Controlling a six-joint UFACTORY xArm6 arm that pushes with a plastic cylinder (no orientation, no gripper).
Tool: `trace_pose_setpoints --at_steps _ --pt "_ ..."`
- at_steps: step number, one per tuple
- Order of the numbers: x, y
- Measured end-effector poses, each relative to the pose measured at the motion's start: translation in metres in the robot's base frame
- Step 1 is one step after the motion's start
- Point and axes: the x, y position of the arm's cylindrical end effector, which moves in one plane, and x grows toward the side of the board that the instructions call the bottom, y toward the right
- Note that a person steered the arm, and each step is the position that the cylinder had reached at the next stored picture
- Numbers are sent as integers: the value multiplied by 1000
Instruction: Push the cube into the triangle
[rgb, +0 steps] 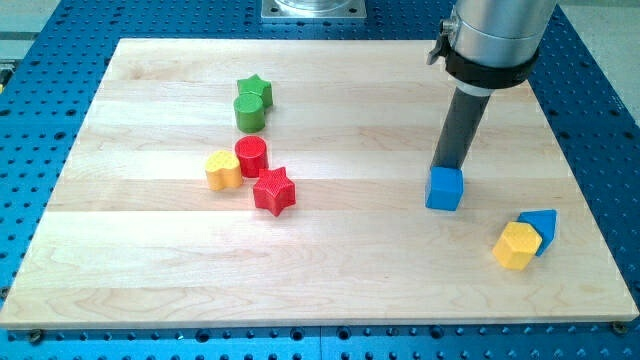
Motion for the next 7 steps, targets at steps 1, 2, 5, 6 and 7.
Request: trace_pose_setpoints --at_steps 1,2,5,6,7 --pt "-33 -25" --pt "9 -55" --pt "6 -14" --pt "7 32" --pt "7 53"
